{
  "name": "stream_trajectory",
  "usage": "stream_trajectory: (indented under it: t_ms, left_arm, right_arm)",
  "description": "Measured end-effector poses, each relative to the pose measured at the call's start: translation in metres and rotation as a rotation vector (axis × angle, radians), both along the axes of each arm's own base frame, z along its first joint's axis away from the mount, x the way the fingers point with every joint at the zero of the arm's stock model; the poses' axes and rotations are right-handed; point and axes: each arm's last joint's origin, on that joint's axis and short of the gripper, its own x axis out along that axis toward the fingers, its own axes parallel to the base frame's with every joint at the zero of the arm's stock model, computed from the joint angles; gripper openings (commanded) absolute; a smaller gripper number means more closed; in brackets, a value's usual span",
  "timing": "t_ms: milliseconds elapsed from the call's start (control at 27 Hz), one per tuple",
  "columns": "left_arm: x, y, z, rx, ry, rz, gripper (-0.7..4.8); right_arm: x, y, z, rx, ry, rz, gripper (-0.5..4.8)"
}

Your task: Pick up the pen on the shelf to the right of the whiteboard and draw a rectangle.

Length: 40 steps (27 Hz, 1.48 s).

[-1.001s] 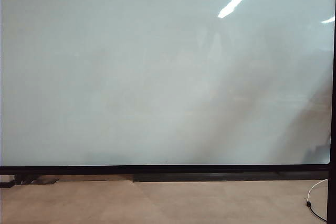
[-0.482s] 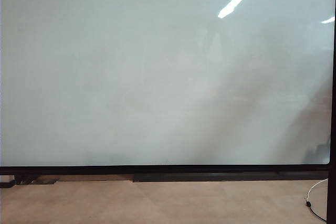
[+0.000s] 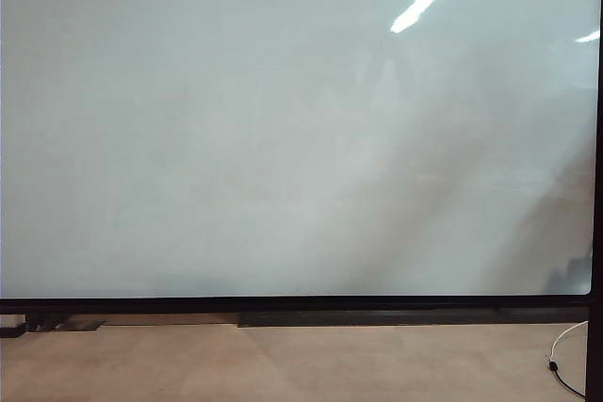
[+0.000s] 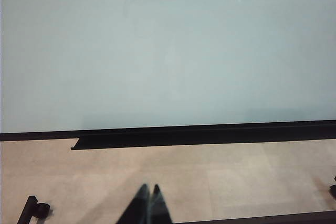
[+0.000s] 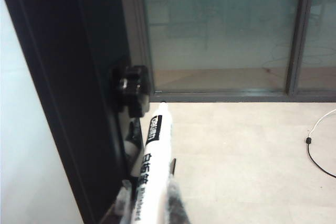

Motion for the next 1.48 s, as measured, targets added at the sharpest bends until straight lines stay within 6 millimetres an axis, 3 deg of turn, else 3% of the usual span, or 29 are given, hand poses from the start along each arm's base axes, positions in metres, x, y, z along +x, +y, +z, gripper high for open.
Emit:
stream_trajectory:
  t_ms: [260, 482, 704, 816, 927, 1001, 1075, 1186, 1298, 1483]
  left_arm:
    - [0.0, 0.0, 0.0, 0.0, 0.0, 0.0, -0.05]
    - [0.0, 0.0, 0.0, 0.0, 0.0, 0.0, -0.05]
    - [0.0, 0.0, 0.0, 0.0, 0.0, 0.0, -0.05]
    - [0.0, 0.0, 0.0, 0.0, 0.0, 0.0, -0.05]
    - [0.0, 0.0, 0.0, 0.0, 0.0, 0.0, -0.05]
    - [0.0, 0.0, 0.0, 0.0, 0.0, 0.0, -0.05]
    - [0.0, 0.0, 0.0, 0.0, 0.0, -0.001, -0.05]
    - [0.0, 0.0, 0.0, 0.0, 0.0, 0.001, -0.05]
    - [0.0, 0.0, 0.0, 0.0, 0.0, 0.002, -0.05]
    - [0.0, 0.0, 0.0, 0.0, 0.0, 0.002, -0.05]
  right_arm:
    - [-0.012, -0.023, 0.012, -0.026, -0.03, -0.149, -0.05]
    - [-0.029, -0.022, 0.055, -0.08, -0.013, -0.248, -0.05]
    - [-0.076, 0.032, 0.116, -0.179, -0.092, -0.448, -0.05]
    - [-0.115, 0.069, 0.15, -0.197, -0.147, -0.474, -0.05]
    - [-0.153, 0.12, 0.172, -0.23, -0.153, -0.369, -0.05]
    - [-0.166, 0.145, 0.177, -0.285, -0.167, -0.266, -0.05]
    - [-0.173, 0.181, 0.175, -0.338, -0.155, -0.119, -0.05]
    - [-0.178, 0.218, 0.168, -0.417, -0.142, 0.014, -0.05]
    - [-0.171, 0.267, 0.146, -0.556, -0.077, 0.137, -0.05]
    - [-0.142, 0.304, 0.145, -0.588, -0.084, 0.218, -0.05]
